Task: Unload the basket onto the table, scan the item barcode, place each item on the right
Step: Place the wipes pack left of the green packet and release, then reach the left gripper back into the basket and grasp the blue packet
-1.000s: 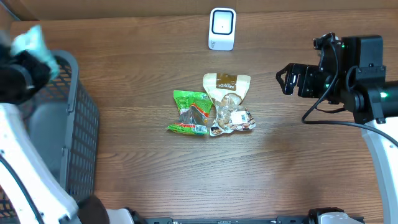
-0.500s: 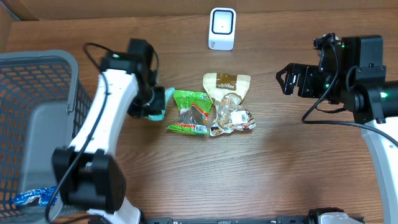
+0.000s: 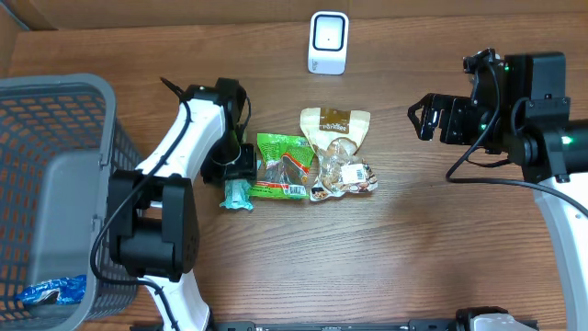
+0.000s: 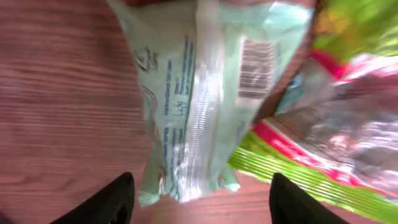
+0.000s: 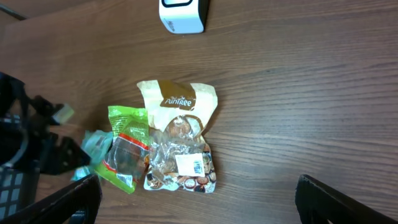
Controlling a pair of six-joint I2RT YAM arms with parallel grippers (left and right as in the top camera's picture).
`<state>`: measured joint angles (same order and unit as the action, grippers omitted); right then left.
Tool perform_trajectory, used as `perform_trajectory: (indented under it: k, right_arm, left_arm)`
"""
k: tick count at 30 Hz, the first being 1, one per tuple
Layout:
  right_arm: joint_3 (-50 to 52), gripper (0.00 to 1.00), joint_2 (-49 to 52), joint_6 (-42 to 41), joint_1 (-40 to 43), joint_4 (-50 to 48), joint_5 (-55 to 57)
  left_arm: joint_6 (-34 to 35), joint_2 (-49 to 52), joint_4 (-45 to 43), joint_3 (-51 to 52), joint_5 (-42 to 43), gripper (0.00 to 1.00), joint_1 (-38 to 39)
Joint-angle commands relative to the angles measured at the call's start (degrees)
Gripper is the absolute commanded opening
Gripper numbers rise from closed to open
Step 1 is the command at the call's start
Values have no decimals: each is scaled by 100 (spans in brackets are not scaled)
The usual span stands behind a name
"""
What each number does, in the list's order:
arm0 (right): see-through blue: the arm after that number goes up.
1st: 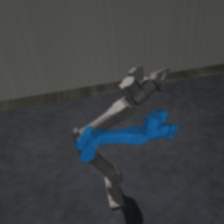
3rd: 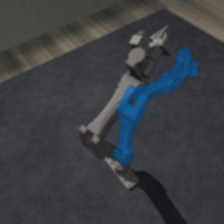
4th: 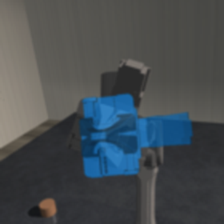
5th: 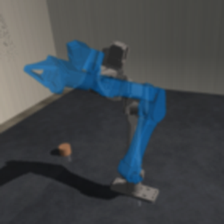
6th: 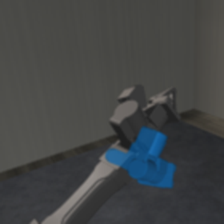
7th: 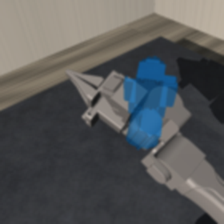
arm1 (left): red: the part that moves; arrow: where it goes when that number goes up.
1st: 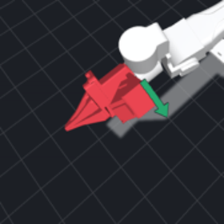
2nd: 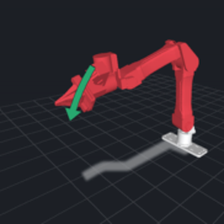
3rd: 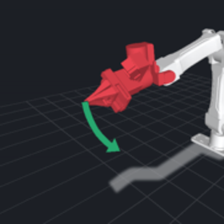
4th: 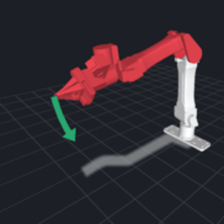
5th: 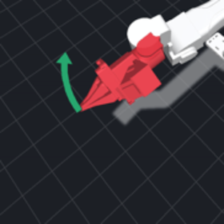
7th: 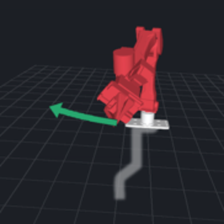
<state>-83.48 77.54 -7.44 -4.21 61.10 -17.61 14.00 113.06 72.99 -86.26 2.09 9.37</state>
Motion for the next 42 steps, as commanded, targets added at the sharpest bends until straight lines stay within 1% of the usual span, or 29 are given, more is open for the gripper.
perform_trajectory:
  k: [1, 2, 6, 9, 12, 15, 17, 18, 20, 21, 22, 23, 25, 28, 29, 33, 39, 42]
  right_arm:
    - [-122, 100, 7, 39, -22, -15, 13]
    - [-122, 100, 7, 39, -22, -2, 15]
    - [-122, 100, 7, 39, -22, 63, 15]
    - [-122, 100, 7, 39, -22, 81, 15]
    - [-122, 100, 7, 39, -22, 76, 15]
    - [-122, 100, 7, 39, -22, 74, 13]
    - [-122, 100, 7, 39, -22, 74, 13]
    - [-122, 100, 7, 42, -22, 74, 13]
    - [-122, 100, 7, 42, -22, 76, 15]
    - [-122, 100, 7, 42, -22, 76, 15]
    - [-122, 100, 7, 42, -22, 76, 15]
    - [-122, 100, 7, 42, -22, 76, 15]
    - [-122, 100, 7, 42, -22, 74, 15]
    - [-122, 100, 7, 42, -22, 72, 15]
    - [-122, 100, 7, 42, -22, 76, 15]
    - [-122, 100, 7, 44, -22, 61, 15]
    - [-122, 100, 50, 42, -22, -33, 13]
    - [-122, 100, 98, 42, -22, -9, 13]
  left_arm:
    - [195, -192, 326, -1163, 94, 58, 4]
    - [225, -286, 557, -1690, 92, 58, 4]
    - [278, -636, 1110, -2927, -98, 59, -28]
    - [623, -1158, 1681, -3832, -752, 59, -125]
    - [962, -1690, 2050, -4089, -1307, 61, -313]
    - [1340, -2321, 2382, -4059, -1810, 64, -758]
    - [1366, -2625, 2382, -3919, -1801, 71, -1102]
    - [1436, -2855, 2382, -3777, -1797, 75, -1521]
    - [1453, -3038, 2380, -3593, -1722, 78, -2070]
    - [1497, -3119, 2382, -3453, -1668, 81, -2439]
    - [1526, -3158, 2380, -3309, -1591, 85, -2785]
    - [1589, -3174, 2371, -2914, -1451, 92, -3563]
    - [1587, -3169, 2205, -2426, -1342, 97, -4153]
    - [1585, -3169, 1749, -1600, -1115, 100, -4850]
    - [1578, -3169, 1220, -872, -866, 100, -5407]
    - [1480, -3169, 461, 271, -232, 100, -6135]
    - [1478, -3169, -501, 1746, -424, 100, -6380]
    - [1639, -3169, -1001, 2430, -415, 100, -6467]
